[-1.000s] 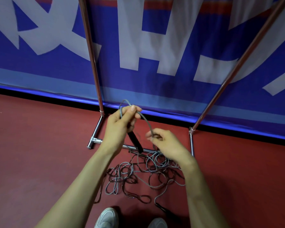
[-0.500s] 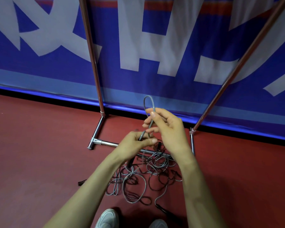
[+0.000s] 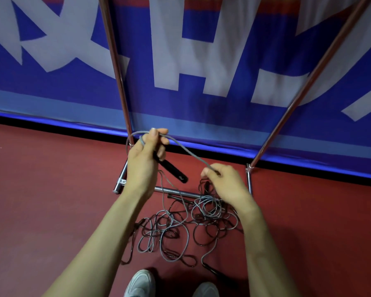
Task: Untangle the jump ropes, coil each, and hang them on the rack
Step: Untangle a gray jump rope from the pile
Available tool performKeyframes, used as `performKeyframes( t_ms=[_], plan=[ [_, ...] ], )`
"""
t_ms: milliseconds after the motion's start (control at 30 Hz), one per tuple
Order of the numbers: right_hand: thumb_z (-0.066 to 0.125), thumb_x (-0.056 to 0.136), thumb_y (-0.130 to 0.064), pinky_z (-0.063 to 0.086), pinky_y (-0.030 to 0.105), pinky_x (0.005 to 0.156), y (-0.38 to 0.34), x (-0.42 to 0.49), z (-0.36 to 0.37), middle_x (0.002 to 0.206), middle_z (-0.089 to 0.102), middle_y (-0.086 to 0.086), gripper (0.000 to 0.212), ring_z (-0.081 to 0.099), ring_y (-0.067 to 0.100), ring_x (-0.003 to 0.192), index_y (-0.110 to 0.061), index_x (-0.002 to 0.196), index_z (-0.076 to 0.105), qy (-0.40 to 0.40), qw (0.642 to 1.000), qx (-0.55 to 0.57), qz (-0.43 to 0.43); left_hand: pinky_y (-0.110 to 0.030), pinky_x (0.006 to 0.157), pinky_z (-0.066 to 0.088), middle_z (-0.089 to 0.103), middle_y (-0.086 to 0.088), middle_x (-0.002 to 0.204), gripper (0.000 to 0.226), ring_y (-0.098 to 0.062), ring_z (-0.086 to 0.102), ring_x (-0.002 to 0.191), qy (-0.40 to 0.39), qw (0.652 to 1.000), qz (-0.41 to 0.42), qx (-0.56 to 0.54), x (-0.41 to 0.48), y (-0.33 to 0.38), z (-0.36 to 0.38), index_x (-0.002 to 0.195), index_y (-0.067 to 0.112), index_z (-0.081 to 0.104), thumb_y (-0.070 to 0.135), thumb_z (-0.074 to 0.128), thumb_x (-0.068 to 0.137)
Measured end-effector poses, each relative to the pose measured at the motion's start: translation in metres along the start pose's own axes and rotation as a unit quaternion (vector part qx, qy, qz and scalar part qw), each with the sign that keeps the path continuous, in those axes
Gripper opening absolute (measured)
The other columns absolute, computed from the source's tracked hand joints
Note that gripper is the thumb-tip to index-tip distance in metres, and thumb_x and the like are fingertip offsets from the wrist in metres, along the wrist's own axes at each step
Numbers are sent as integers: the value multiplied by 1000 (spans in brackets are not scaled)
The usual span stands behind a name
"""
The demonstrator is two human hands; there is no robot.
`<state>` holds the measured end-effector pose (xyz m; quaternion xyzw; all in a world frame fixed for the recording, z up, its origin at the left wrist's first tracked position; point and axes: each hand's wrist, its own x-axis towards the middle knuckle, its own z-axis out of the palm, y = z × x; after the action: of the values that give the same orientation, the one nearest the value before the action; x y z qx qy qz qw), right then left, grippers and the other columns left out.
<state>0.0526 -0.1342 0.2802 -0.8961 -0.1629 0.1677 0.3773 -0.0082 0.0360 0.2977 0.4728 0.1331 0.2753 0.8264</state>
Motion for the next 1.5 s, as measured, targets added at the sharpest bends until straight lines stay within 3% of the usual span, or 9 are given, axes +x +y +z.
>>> performKeyframes(
  t_ms=[133, 233, 400, 633, 900, 1067, 1200, 1333, 1500],
  plan=[
    [51, 99, -15, 46, 16, 71, -22, -5, -9, 71, 65, -8, 21, 58, 0, 60, -23, 88, 67, 51, 978, 190, -64, -10, 57, 35, 50, 9, 65, 13, -3, 41, 57, -31, 984, -40, 169, -4, -5, -5, 100, 14, 63, 10, 65, 88],
    [50, 99, -14, 47, 16, 69, -39, -12, -15, 73, 67, -5, 20, 58, 5, 62, -20, 94, 68, -3, 957, 274, -93, -14, 62, 38, 53, 13, 61, 30, -4, 45, 61, -198, 928, -160, 271, -13, -19, -4, 94, 17, 64, 4, 79, 71],
    [48, 99, -16, 48, 17, 60, -52, -19, -18, 75, 68, 1, 20, 59, 11, 64, -13, 98, 68, -56, 913, 402, -53, -18, 77, 44, 65, 7, 76, 7, -1, 56, 72, -310, 871, -191, 330, -31, -38, 8, 82, 19, 69, 14, 72, 85],
    [47, 100, -17, 54, 20, 76, -43, -14, -18, 85, 72, 2, 20, 67, 10, 80, -11, 104, 66, -6, 893, 448, -23, -25, 79, 44, 70, 2, 81, 12, -6, 56, 77, -227, 912, -107, 325, -33, -41, 14, 81, 28, 71, 17, 69, 88],
    [42, 94, 4, 49, 26, 91, -5, 3, 4, 99, 71, -3, 37, 65, 16, 98, -25, 92, 66, -41, 986, 159, 16, -18, 48, 20, 35, 14, 45, 13, -5, 24, 46, -97, 976, -62, 186, -20, -21, 15, 84, 10, 71, 9, 61, 92],
    [52, 98, -24, 41, 29, 70, 13, 2, 10, 85, 64, 2, 15, 57, 20, 81, -22, 86, 60, -73, 992, -88, 55, -16, 46, 21, 48, 8, 59, 24, -3, 24, 46, 25, 999, -33, 12, -1, -5, 5, 78, 13, 67, 7, 52, 96],
    [51, 98, -22, 46, 30, 67, 9, 2, 0, 77, 66, -4, 21, 59, 17, 76, -25, 81, 63, 53, 998, 21, 28, -16, 45, 21, 58, 10, 62, 15, -2, 26, 42, 65, 993, -42, 89, 4, -10, -9, 89, 14, 64, 12, 52, 98],
    [53, 98, -14, 56, 24, 66, -21, -1, -7, 71, 63, 0, 22, 60, 6, 66, -25, 86, 68, 49, 952, 298, -37, -8, 54, 37, 55, 9, 63, 27, 5, 45, 46, -98, 928, -178, 312, -10, -31, -8, 110, 9, 66, 3, 70, 84],
    [51, 98, -10, 52, 20, 60, -37, -9, -10, 71, 61, 3, 19, 59, 5, 64, -16, 92, 69, 26, 925, 376, -48, -26, 87, 50, 70, 2, 86, 16, -2, 60, 77, -309, 829, -225, 408, -21, -46, -8, 100, 16, 74, 7, 67, 89]
  ],
)
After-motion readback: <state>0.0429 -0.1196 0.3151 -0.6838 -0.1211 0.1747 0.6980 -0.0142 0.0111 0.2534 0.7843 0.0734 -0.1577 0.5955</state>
